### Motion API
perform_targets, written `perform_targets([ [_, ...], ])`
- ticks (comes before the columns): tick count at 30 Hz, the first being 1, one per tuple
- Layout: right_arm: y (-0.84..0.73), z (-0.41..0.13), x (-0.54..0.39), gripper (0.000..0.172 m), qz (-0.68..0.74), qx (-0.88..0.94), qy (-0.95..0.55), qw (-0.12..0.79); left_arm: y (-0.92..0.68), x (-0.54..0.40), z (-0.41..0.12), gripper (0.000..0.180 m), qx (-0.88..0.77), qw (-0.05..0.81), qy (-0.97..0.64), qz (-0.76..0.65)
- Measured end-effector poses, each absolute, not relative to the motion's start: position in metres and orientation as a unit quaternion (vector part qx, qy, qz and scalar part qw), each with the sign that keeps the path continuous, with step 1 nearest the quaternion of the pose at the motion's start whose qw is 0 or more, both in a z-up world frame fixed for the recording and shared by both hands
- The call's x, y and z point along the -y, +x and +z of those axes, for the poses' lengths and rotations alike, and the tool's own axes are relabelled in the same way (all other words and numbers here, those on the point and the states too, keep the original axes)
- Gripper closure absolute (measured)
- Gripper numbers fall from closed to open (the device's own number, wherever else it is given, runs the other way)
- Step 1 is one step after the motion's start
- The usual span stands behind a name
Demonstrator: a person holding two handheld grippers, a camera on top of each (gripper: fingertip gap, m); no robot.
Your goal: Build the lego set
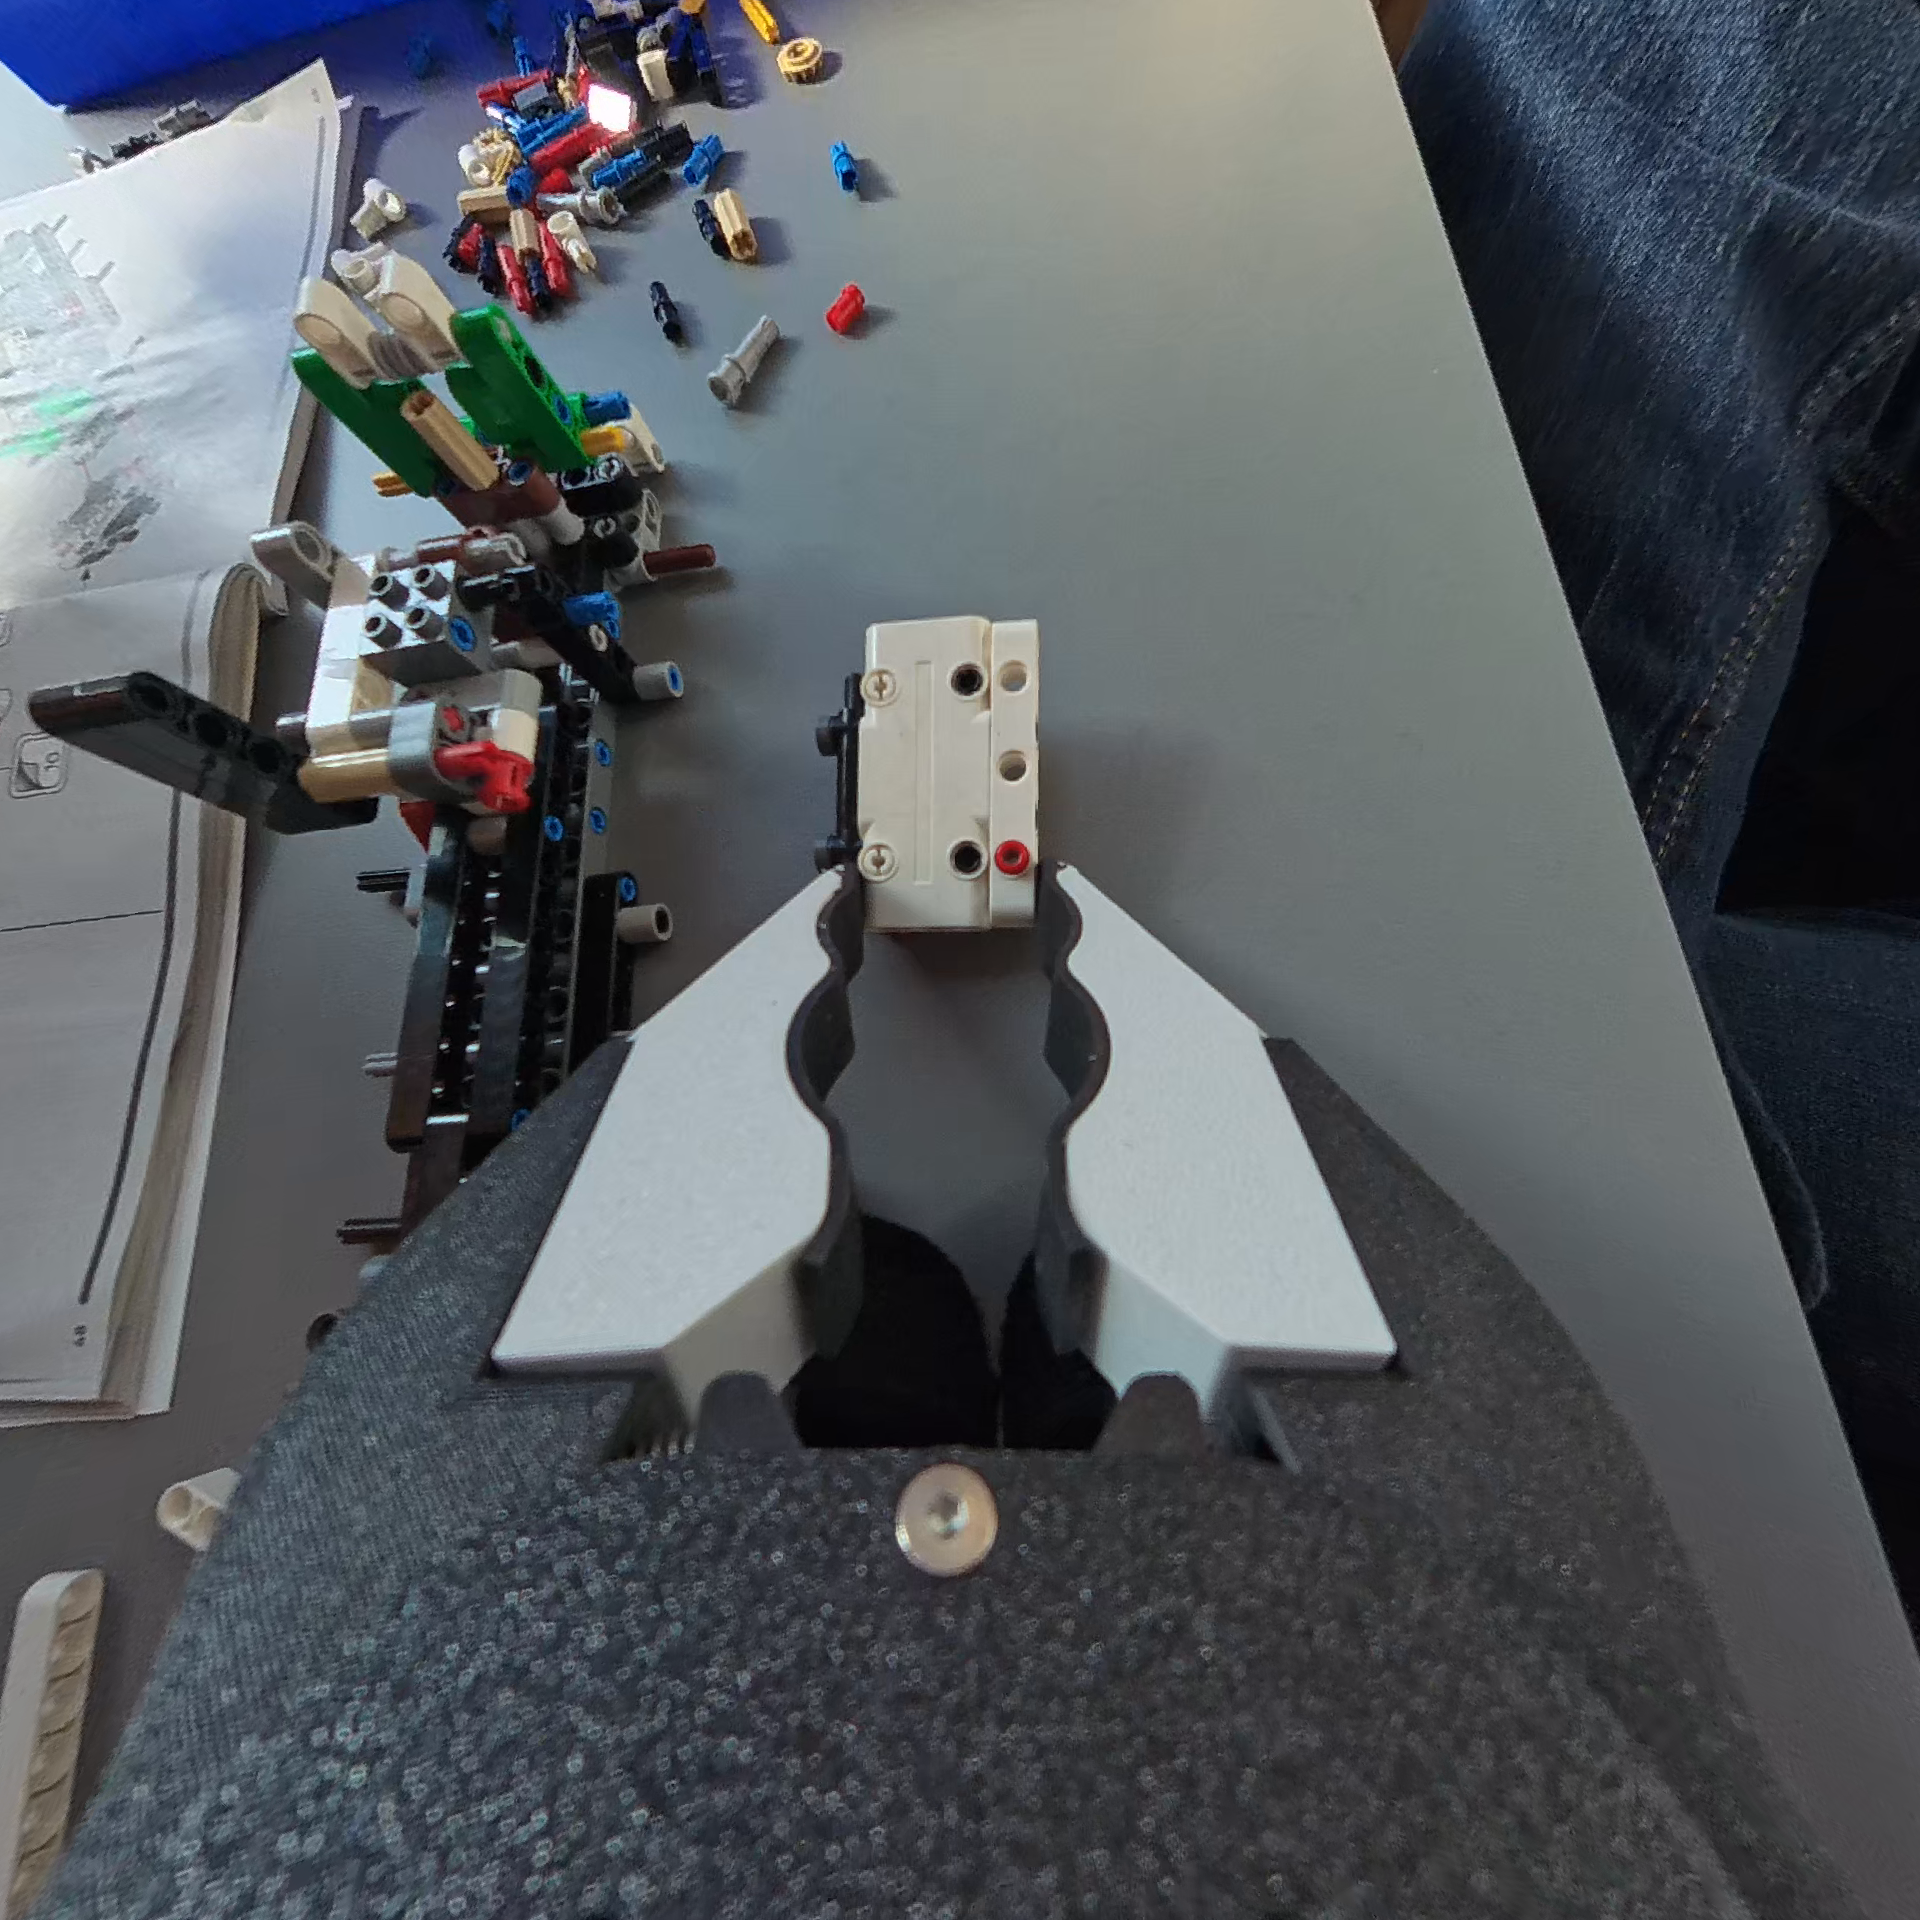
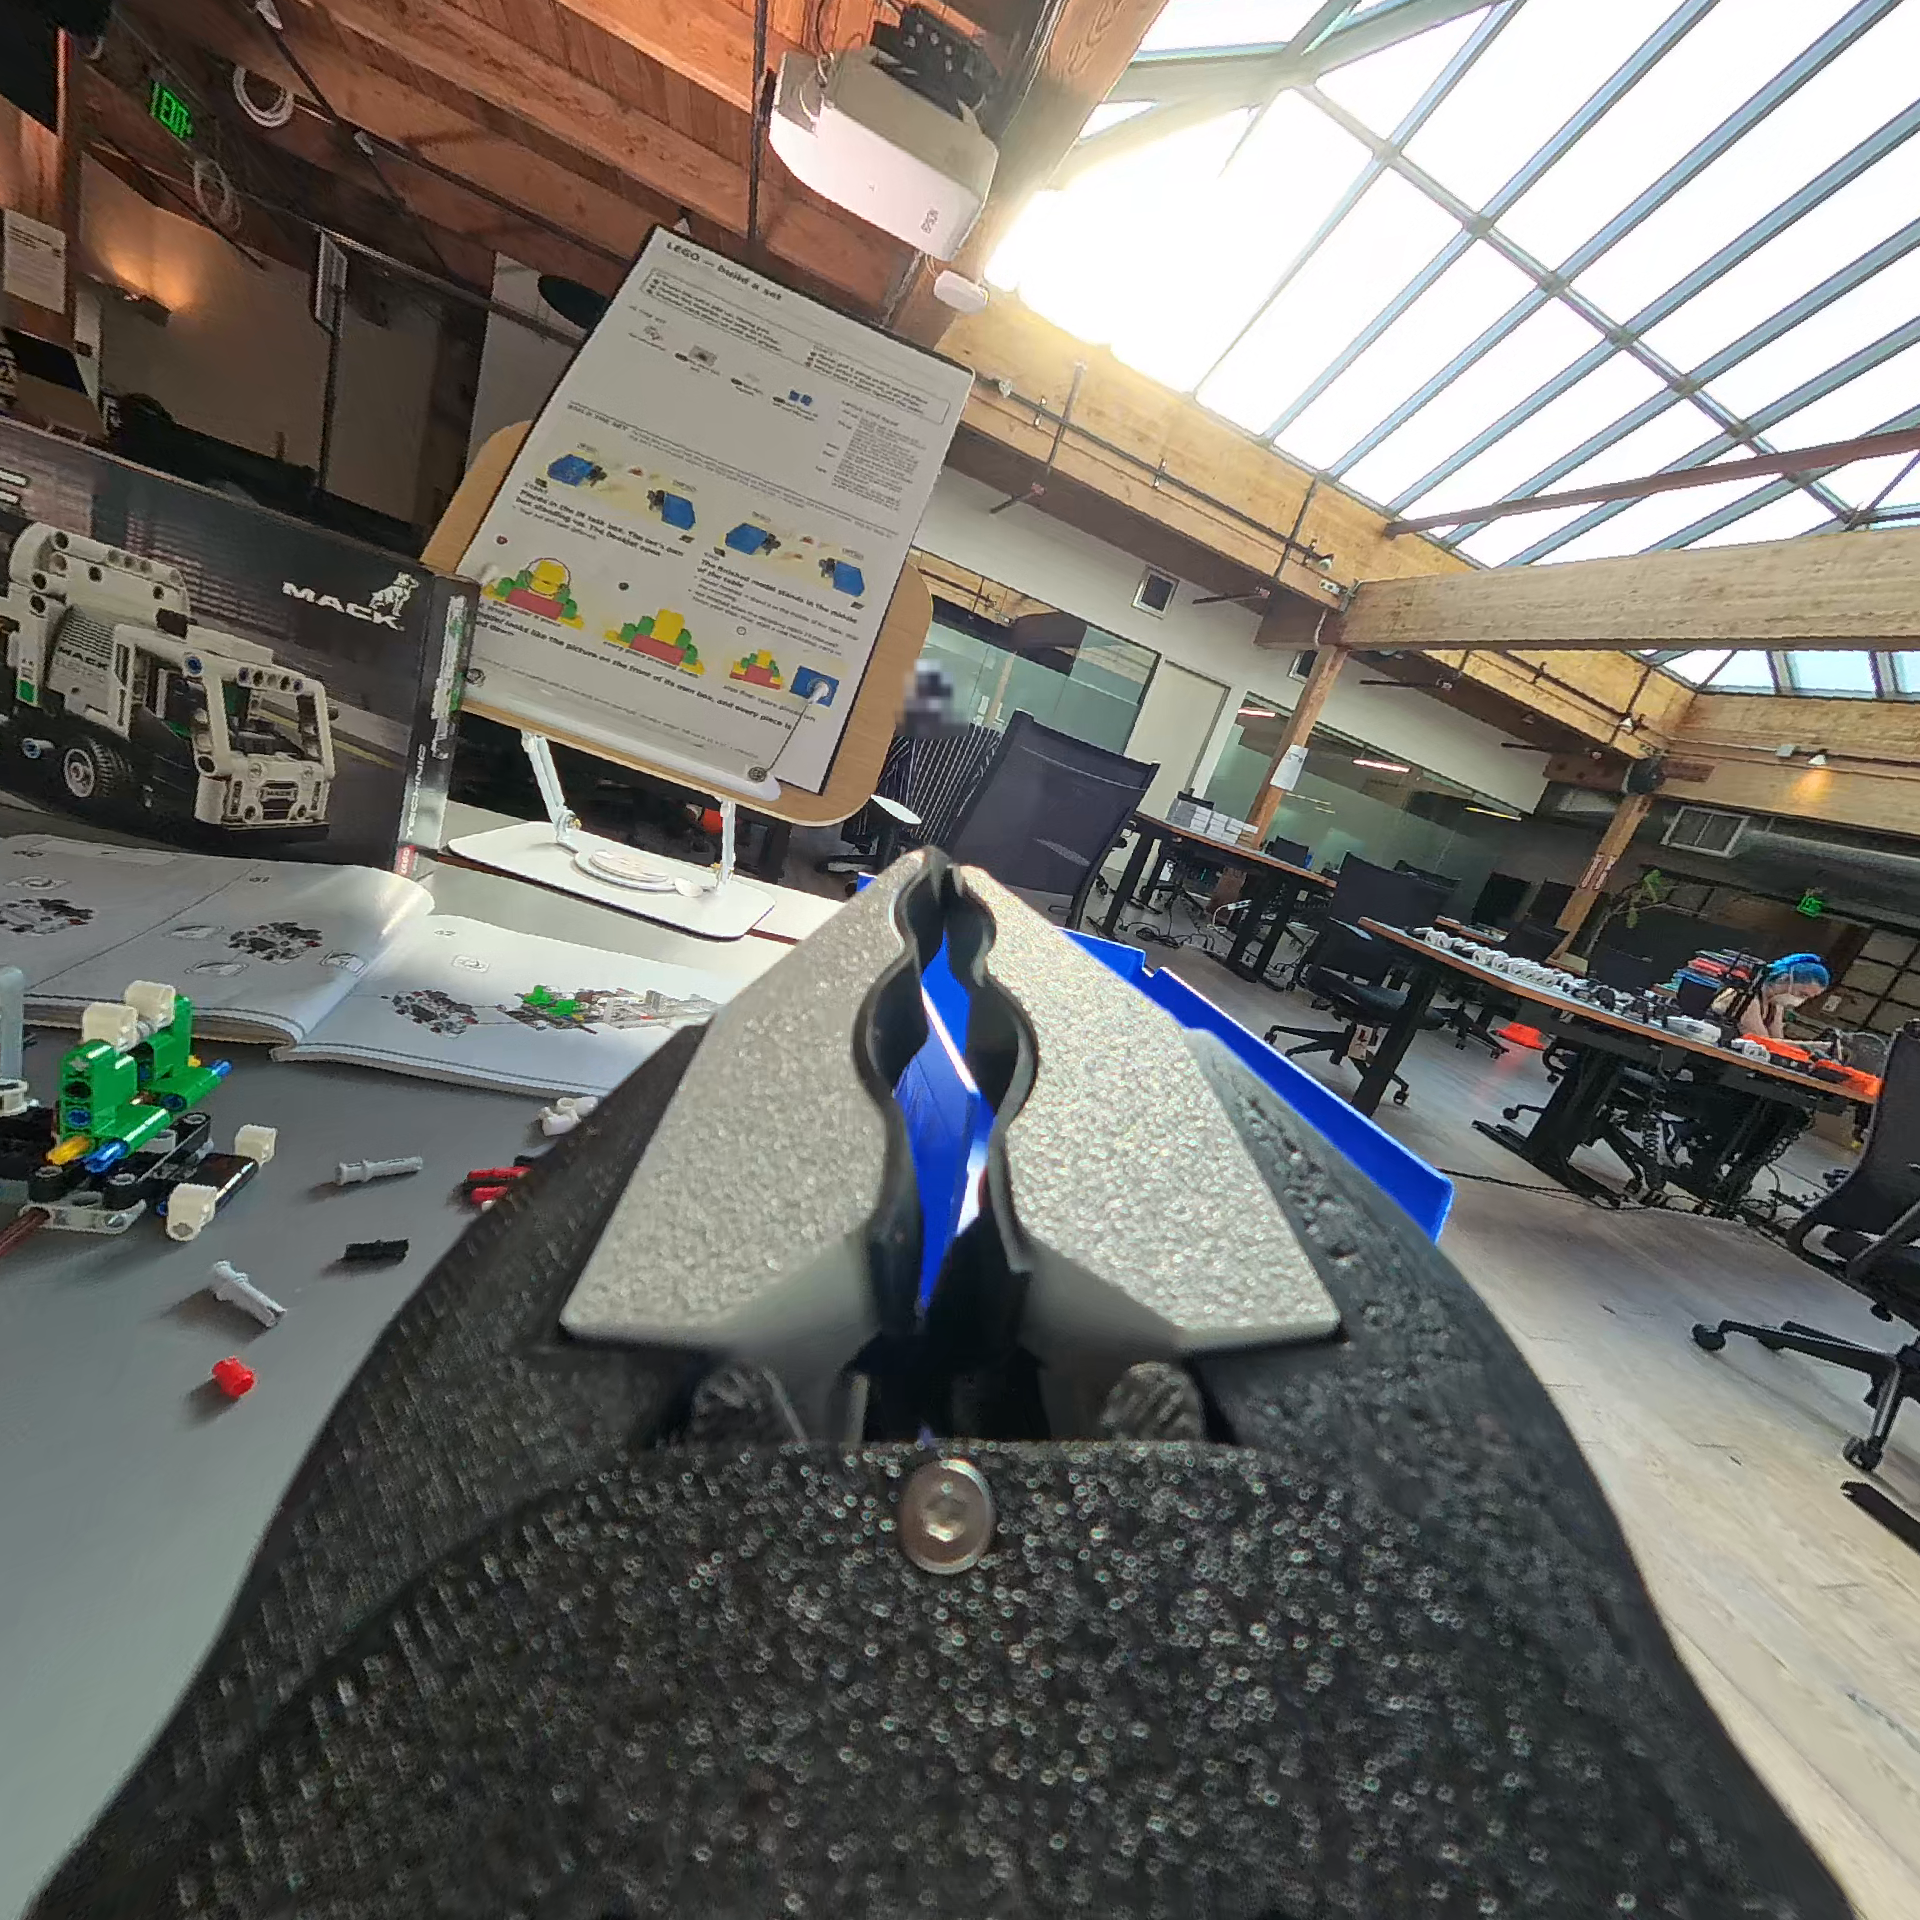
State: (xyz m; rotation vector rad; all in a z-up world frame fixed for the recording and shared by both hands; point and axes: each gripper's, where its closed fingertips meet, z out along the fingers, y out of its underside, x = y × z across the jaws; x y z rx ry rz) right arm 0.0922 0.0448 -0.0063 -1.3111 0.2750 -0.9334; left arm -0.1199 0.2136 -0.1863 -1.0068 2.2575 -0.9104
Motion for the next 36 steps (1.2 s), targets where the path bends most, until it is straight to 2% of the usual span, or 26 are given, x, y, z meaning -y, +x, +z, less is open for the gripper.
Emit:
perform_targets([
  [15, 0.091, 0.000, -0.041, 0.172, -0.461, -0.115, -0.558, 0.680, -0.120, -0.214, -0.186, 0.150, -0.829, 0.250, -0.371, -0.335],
  [21, 0.094, -0.002, -0.040, 0.172, -0.406, -0.123, -0.561, 0.711, -0.120, -0.214, -0.186, 0.150, -0.829, 0.250, -0.370, -0.335],
  [36, 0.114, -0.018, -0.037, 0.172, -0.441, -0.155, -0.594, 0.655, -0.120, -0.214, -0.186, 0.150, -0.829, 0.249, -0.371, -0.336],
])
